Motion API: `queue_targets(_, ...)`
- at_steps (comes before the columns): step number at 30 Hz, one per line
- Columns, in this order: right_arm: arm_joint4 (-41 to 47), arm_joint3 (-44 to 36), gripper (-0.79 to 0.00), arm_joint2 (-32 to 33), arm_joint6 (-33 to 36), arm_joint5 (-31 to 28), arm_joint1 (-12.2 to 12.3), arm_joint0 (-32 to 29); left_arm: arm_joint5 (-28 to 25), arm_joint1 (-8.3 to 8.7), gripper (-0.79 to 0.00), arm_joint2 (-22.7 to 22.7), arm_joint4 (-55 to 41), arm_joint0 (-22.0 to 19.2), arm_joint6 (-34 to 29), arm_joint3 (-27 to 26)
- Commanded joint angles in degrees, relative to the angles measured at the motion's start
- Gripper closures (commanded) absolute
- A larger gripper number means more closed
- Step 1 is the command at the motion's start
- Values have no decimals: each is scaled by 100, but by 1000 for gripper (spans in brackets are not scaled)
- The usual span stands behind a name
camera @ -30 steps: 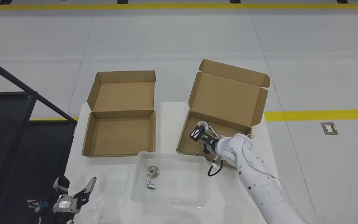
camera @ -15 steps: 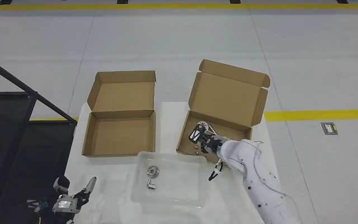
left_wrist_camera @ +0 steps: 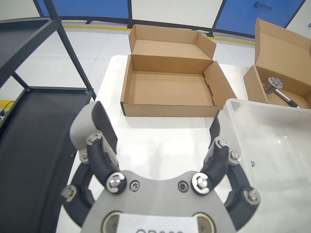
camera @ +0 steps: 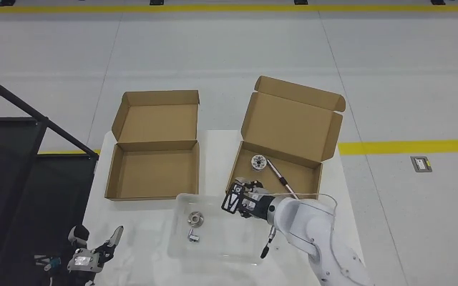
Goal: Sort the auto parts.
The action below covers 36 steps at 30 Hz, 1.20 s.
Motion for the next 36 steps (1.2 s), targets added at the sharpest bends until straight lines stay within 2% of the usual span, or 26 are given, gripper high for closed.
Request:
queue_targets(1,4,3,-785,3,-5,4,-1,1,0,0,-785,0,0,0,0,0)
queue_targets(10,-7,-16,-785,-17,-48,-8,-1,-2,0,0,-785,0,0,0,0,0)
queue_targets(18,-488,-238,-785,-136,-1254,-177,66,-135,-212,5,-785,3,159,-53,-301,-221)
queue_targets(27,-1425,-948,-785,220,-3117,-1122,339,-739,-838,85,-785,-198,926,-443,-656,-645)
queue_targets(31,-1980,-1198,-785,359,-3318,-1373,455,-992,-1337,146,-785,-261,1394,-724,-786,-860)
queue_targets(36,-2132,-1247,-785,530,-3419,-1794,556,-1127,-1964,206,-785,-206,1622,-1057,-936,-989)
